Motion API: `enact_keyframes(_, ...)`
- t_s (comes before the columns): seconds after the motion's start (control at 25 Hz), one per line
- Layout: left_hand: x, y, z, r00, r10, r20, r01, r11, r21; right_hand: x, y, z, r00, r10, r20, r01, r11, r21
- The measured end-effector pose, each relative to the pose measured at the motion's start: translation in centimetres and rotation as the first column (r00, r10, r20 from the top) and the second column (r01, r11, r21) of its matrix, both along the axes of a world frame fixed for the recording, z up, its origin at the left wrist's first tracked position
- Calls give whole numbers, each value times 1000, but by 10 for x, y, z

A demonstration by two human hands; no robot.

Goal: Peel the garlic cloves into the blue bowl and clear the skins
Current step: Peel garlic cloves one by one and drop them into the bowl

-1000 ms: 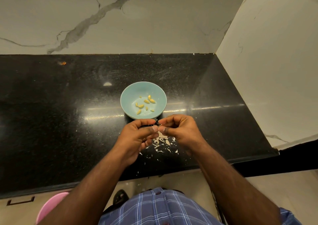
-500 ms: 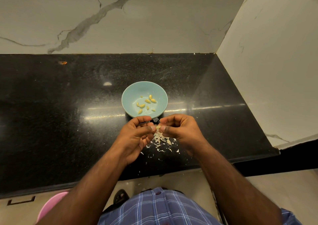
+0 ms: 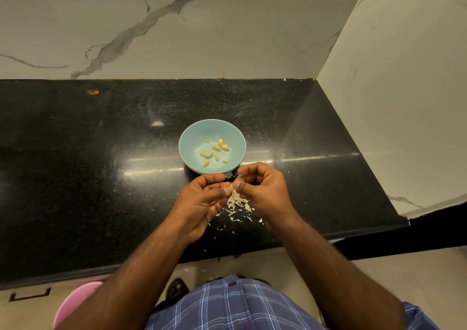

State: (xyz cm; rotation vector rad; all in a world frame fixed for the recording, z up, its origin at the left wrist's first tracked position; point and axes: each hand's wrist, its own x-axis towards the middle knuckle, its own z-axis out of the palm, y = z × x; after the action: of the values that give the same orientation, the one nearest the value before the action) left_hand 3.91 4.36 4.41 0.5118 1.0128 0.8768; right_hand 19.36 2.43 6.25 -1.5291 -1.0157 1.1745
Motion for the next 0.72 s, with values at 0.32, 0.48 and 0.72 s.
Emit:
enact_keyframes(0.32, 1, -6, 3, 997, 37, 71, -38, 999, 14, -4, -2, 2, 864, -128, -486, -7, 964, -267)
enact_keyframes(0.48, 3, -10, 4, 988, 44, 148, -42, 999, -19, 0, -4, 2, 726, -160, -669, -106, 935, -339)
enact_keyframes(0.72, 1, -10, 1, 971, 89, 222, -68, 992, -104, -3, -8, 7, 956, 30, -293, -78, 985, -153)
